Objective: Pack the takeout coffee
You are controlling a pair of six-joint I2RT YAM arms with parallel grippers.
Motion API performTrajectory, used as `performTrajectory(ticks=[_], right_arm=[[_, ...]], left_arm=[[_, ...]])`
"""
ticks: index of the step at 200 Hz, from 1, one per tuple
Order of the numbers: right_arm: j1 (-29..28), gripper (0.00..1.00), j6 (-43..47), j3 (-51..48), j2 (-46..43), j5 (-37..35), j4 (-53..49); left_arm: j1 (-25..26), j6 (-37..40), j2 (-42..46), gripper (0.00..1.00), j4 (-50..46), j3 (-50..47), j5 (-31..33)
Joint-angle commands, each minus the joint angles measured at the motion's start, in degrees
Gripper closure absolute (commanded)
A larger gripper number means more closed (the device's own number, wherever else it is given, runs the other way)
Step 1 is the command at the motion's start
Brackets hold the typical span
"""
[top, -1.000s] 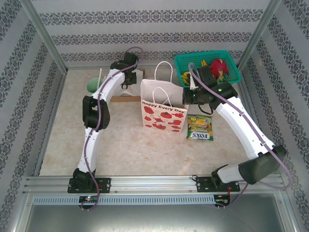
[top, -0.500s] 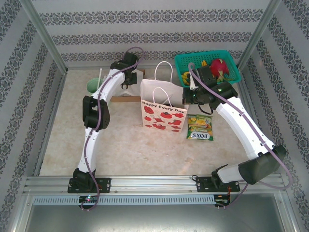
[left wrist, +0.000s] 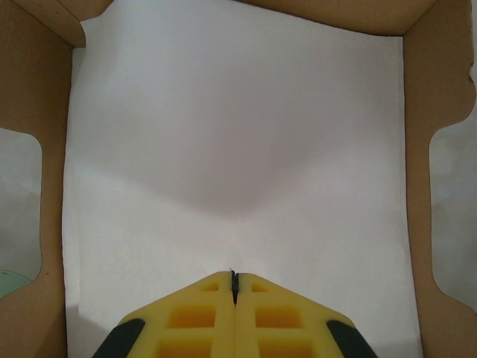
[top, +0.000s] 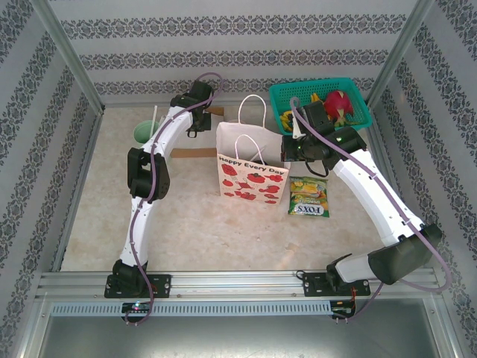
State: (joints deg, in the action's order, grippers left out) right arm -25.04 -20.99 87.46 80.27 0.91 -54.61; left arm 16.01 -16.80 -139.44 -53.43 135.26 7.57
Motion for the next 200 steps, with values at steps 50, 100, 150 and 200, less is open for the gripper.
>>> performTrajectory(ticks=[50,100,150,200], right_arm=[[-0.7,0.95,0.7,-0.5,-1.0,-0.4,0.7],[-0.9,0.95,0.6,-0.7,-1.1,-0.4,0.6],[-1.1,0.94,0.6,-0.5,-1.2,-0.5,0.6],[-1.2,0.94,0.6,-0.5,-1.3,-0.9,0.4]], left_arm=[[-0.2,1.2,-3.8,0.60,-1.7,1.2,-2.2],[-0.3,1.4,-6.5,0.83,-1.9,1.3,-0.8],[-0.5,1.5,-8.1,0.67,-2.6,1.3,-0.4],[-0.8,0.5,-9.6,0.79,-1.9,1.3,-2.9]])
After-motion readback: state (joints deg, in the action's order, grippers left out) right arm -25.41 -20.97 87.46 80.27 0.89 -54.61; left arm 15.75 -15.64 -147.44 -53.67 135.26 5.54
